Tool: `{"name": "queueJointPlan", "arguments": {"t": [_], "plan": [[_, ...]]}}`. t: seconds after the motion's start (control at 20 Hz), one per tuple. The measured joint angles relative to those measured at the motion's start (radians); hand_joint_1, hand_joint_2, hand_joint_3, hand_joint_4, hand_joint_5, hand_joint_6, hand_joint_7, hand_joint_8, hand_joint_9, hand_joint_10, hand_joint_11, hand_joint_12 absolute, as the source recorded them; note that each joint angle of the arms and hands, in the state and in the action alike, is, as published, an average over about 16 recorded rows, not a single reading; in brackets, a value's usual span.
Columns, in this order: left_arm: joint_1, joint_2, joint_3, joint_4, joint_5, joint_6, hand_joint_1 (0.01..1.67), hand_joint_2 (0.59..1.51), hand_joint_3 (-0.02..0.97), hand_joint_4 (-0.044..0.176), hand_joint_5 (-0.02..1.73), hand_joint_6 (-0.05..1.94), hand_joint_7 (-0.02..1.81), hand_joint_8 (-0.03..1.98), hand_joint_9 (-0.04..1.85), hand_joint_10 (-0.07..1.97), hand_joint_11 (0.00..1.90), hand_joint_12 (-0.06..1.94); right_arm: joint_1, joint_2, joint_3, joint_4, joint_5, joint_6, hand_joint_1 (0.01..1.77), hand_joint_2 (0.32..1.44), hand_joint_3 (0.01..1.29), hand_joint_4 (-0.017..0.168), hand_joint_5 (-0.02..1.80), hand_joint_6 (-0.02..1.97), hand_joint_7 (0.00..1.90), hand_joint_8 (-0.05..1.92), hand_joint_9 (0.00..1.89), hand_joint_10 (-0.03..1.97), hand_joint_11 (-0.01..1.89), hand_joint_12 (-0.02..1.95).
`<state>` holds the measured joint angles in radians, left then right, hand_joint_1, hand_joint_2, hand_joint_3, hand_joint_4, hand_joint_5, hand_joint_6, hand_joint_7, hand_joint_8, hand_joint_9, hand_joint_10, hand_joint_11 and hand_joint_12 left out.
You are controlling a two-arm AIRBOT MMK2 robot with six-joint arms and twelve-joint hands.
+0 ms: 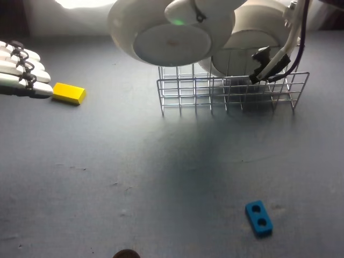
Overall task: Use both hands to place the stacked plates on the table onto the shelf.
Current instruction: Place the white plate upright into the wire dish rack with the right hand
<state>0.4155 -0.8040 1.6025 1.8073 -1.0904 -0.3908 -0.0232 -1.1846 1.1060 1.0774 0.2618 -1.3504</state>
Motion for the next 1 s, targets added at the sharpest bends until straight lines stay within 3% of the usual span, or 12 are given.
{"name": "queueJointPlan", "arguments": {"t": [0.6, 1.0], "plan": [[0.01, -0.003, -0.001, 0.03, 0.015, 0.0, 0.01, 1.097, 0.015, 0.002, 0.02, 0.01, 0.01, 0.0, 0.02, 0.0, 0.02, -0.01, -0.047, 0.028, 0.024, 0.047, 0.005, -0.012, 1.23, 1.01, 0.02, -0.001, 0.99, 0.78, 1.18, 0.7, 1.35, 0.02, 0.86, 1.08], [0.012, -0.004, -0.003, 0.037, 0.02, 0.0, 0.01, 1.098, 0.015, 0.002, 0.02, 0.01, 0.02, 0.0, 0.02, 0.0, 0.02, -0.01, -0.085, 0.025, 0.035, 0.015, 0.009, -0.016, 1.23, 1.01, 0.02, -0.002, 0.99, 0.78, 1.15, 0.75, 1.36, 0.02, 0.85, 1.07]]}}
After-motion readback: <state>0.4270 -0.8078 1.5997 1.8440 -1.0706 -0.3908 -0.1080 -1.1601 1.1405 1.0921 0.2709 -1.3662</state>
